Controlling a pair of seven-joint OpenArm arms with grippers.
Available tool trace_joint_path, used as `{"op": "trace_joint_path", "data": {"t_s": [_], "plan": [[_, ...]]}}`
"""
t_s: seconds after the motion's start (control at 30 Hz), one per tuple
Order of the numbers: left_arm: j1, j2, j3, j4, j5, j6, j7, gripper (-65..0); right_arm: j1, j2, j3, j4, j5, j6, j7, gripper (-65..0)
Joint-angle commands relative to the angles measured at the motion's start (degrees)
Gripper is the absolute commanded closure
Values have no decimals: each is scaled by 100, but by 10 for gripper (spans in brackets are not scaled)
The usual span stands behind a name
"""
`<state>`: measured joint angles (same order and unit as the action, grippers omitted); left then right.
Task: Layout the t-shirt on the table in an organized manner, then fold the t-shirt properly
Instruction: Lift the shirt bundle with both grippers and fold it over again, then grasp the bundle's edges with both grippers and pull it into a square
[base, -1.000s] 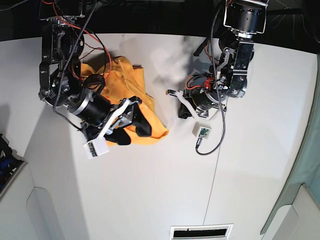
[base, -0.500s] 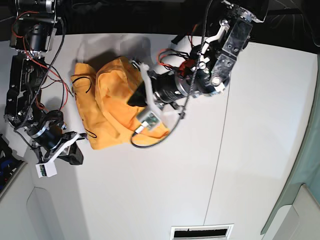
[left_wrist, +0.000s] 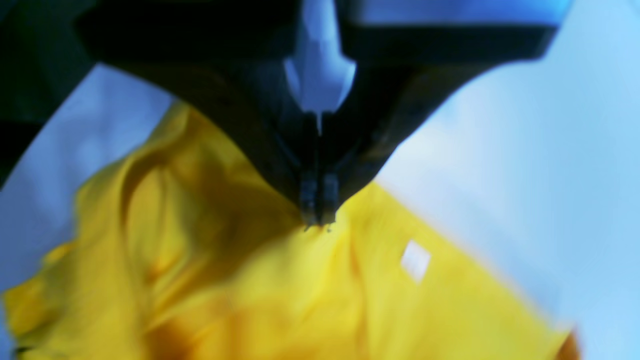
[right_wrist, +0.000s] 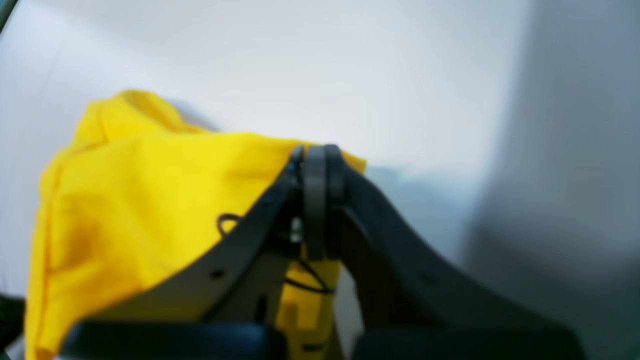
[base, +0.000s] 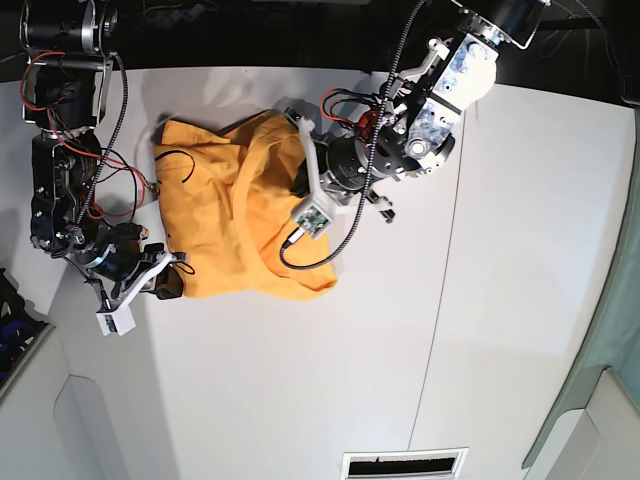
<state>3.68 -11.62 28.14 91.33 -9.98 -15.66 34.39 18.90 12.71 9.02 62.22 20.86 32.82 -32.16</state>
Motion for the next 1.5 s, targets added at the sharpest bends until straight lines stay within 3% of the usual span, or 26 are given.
{"op": "trace_joint_path", "data": {"t_s": [0.0,0.2,0.47,0.57,0.8,1.0,1.23,1.47], "plan": [[4,-120,-20,85,-26,-24,-70,0,153,63,2,52,57,42,138,0],[28,-463,-22,431,-28,-17,-118,0,157,57,2,48,98,39,782,0],[225,-511,4,1561,-435,-68,-122,0,160,-74,-4,48,-76,39,800,0],[308,-304,267,1506,-476,-452,-179,0,155,-149,-33,17,-369,42,798,0],[315,404,470,247,28,-426,-352,0,155,-109,-501,-282,-686,42,798,0],[251,446,-59,-111,376,-70,-518,0,22,-55,-868,-393,-822,39,793,0],[70,317,-1001,-173,380,-61,-483,0,-503,256,-861,-280,-55,44,697,0],[-306,210,-1047,-505,365,-61,-560,0,-1438,249,-855,601,411,46,509,0]]}}
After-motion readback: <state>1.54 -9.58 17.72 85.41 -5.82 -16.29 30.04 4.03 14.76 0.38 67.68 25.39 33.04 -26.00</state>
